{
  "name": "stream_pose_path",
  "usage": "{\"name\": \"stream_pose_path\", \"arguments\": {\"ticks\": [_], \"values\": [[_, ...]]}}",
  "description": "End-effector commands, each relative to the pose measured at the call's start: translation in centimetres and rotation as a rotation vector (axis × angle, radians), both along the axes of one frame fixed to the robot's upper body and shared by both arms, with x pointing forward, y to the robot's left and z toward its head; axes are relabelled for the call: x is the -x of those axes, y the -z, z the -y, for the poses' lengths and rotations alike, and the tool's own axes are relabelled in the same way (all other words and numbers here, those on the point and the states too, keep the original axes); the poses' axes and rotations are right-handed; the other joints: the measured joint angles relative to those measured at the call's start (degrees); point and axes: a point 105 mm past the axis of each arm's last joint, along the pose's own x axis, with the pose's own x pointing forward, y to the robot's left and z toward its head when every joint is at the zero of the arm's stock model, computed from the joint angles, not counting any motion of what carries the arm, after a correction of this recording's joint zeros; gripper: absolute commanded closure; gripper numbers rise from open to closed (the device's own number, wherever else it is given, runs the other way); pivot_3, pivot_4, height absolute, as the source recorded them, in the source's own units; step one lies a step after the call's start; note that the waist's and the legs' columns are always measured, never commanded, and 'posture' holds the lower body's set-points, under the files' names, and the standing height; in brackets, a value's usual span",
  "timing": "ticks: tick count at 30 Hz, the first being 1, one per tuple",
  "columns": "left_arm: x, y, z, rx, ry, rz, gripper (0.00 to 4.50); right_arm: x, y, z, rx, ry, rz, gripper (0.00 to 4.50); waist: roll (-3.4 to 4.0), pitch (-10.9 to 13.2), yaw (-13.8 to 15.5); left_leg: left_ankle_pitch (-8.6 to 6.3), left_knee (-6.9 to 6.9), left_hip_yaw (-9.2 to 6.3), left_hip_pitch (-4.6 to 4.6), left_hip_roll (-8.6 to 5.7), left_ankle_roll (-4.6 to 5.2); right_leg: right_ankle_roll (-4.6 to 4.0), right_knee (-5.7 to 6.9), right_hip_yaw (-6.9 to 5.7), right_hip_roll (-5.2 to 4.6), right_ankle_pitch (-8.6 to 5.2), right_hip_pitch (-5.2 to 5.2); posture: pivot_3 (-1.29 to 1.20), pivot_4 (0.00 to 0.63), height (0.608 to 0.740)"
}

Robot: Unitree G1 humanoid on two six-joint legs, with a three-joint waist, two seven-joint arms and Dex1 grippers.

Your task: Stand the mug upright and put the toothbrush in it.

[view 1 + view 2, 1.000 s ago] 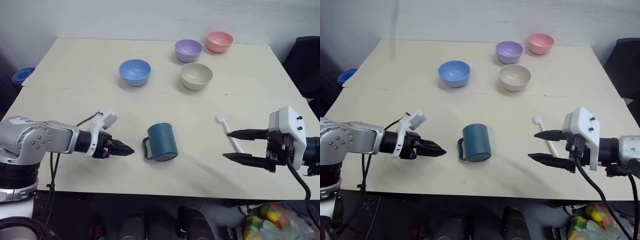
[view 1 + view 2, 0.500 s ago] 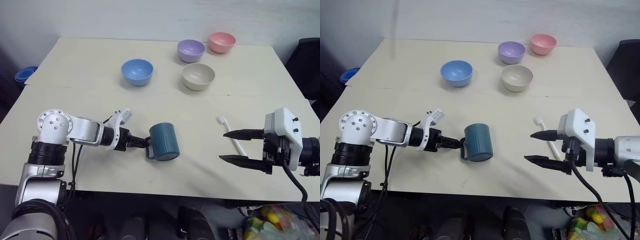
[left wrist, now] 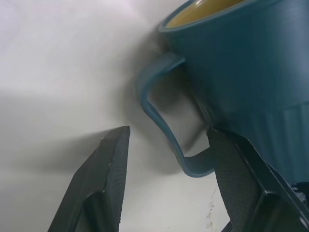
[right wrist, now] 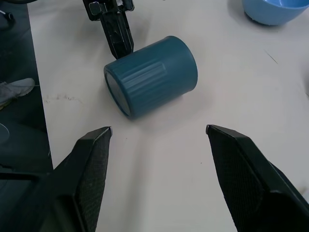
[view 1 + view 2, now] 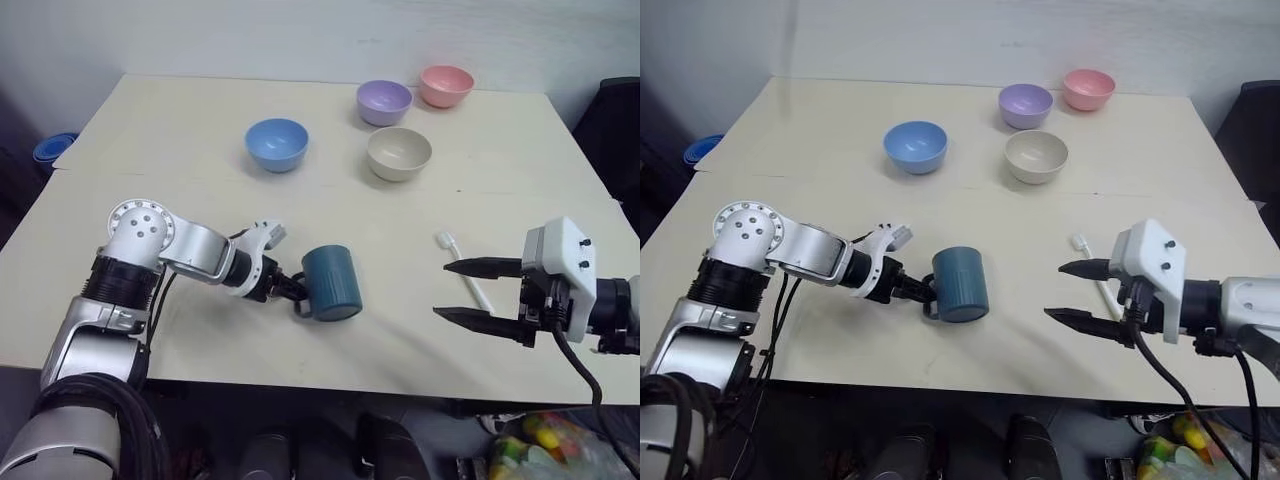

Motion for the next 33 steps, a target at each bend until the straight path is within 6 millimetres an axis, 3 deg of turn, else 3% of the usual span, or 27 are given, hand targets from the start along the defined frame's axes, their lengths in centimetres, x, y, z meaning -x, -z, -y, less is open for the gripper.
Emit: {"name": "stream_pose_path", "arguments": {"ticks": [1, 2, 5, 11, 26, 29, 32, 33], "values": [[-0.2, 0.5, 0.5, -0.036, 0.012, -0.018, 1.84, 0.4, -0.7, -0.5, -0.001, -0.010, 0.056, 1.26, 0.00, 0.00, 0.09, 0.00, 0.01, 0.00, 0.00, -0.01, 0.00, 0.00, 0.00, 0.00, 0.00, 0.00, 0.01, 0.00, 0.150, 0.740], [-0.3, 0.5, 0.7, -0.034, 0.015, -0.020, 1.84, 0.4, -0.7, -0.5, -0.002, -0.009, 0.059, 1.26, 0.00, 0.00, 0.12, 0.00, 0.01, 0.00, 0.03, -0.01, 0.00, 0.00, -0.01, 0.00, 0.00, 0.00, 0.03, 0.00, 0.150, 0.740], [-0.4, 0.1, 1.3, -0.033, 0.045, -0.017, 2.39, 0.4, -0.8, -0.6, -0.009, 0.001, 0.069, 1.26, 0.00, 0.00, 0.22, 0.00, 0.03, 0.01, 0.04, -0.01, 0.00, 0.00, -0.01, -0.01, 0.02, 0.00, 0.04, 0.00, 0.150, 0.740], [-0.6, 0.1, 1.2, -0.060, 0.054, -0.019, 4.24, 0.6, -0.8, -0.7, -0.019, 0.014, 0.072, 1.26, 0.00, 0.00, 0.12, 0.00, 0.03, 0.01, 0.01, -0.01, -0.01, 0.01, -0.05, -0.02, 0.06, 0.00, 0.04, 0.00, 0.150, 0.740], [-1.5, -0.5, 0.4, -0.022, -0.009, 0.022, 4.38, 0.6, -1.1, -0.4, -0.014, 0.012, 0.070, 1.26, -0.01, 0.01, -0.15, -0.01, 0.02, -0.01, 0.00, 0.03, -0.01, 0.01, -0.06, -0.02, 0.07, 0.00, 0.03, 0.00, 0.150, 0.740], [-4.0, -4.3, 1.6, 0.090, 0.016, 0.426, 4.38, 0.7, -1.5, -0.6, -0.048, -0.011, 0.047, 1.26, -0.02, 0.01, -0.23, -0.01, 0.02, 0.03, 0.00, 0.02, -0.01, 0.01, -0.06, -0.03, 0.08, 0.00, 0.03, 0.00, 0.150, 0.740], [-6.0, -7.7, 1.2, 0.245, -0.070, 0.678, 4.50, 1.6, -1.8, -1.2, -0.142, -0.081, -0.041, 0.66, -0.02, 0.01, -0.06, -0.01, 0.02, 0.04, -0.04, 0.03, -0.04, 0.00, -0.12, -0.07, 0.12, 0.00, 0.01, 0.00, 0.150, 0.740], [-6.7, -9.3, 0.7, 0.271, -0.094, 0.852, 4.50, 1.4, -2.0, -1.4, -0.172, -0.084, -0.046, 0.37, -0.02, 0.01, -0.10, -0.01, 0.02, 0.02, -0.04, 0.03, -0.04, 0.00, -0.15, -0.08, 0.12, 0.00, 0.02, 0.00, 0.150, 0.740]]}}
